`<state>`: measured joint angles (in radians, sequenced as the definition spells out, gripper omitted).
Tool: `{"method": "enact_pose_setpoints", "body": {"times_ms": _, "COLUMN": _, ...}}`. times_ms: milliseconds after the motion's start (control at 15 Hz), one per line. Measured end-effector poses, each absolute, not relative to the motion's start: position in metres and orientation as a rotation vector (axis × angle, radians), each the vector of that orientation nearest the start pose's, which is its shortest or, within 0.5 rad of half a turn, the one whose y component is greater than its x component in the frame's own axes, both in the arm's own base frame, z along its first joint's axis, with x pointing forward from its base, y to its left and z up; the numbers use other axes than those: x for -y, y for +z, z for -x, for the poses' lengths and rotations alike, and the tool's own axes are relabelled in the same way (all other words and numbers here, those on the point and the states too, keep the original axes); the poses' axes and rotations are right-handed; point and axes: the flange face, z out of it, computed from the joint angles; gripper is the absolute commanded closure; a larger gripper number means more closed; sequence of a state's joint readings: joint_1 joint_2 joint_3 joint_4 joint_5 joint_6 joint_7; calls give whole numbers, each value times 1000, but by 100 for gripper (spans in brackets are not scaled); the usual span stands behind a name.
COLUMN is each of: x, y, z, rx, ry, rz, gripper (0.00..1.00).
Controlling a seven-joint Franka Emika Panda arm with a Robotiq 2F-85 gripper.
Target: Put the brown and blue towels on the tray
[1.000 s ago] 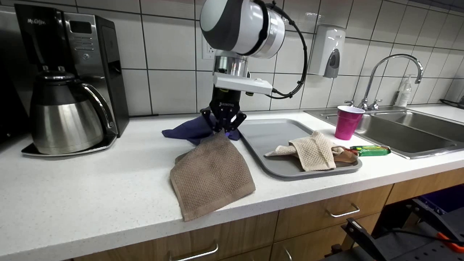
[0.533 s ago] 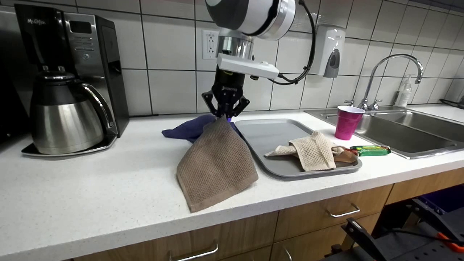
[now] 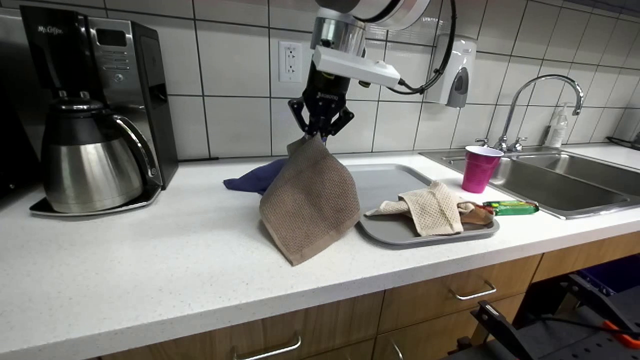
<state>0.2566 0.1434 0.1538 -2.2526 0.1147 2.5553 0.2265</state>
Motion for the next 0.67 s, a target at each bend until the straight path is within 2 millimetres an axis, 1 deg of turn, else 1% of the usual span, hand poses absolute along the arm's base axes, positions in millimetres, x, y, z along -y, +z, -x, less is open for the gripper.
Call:
{"method": "enact_pose_setpoints", "body": {"times_ms": 267, "x": -201, "y": 335, "z": -503, "rx": 103, "ry": -284, "rz": 2993, "gripper": 98}}
{"method": "enact_pose_setpoints", "body": {"times_ms": 667, "x": -170, "y": 350, "z": -499, "rx": 16, "ry": -384, "rz": 3002, "gripper": 98}}
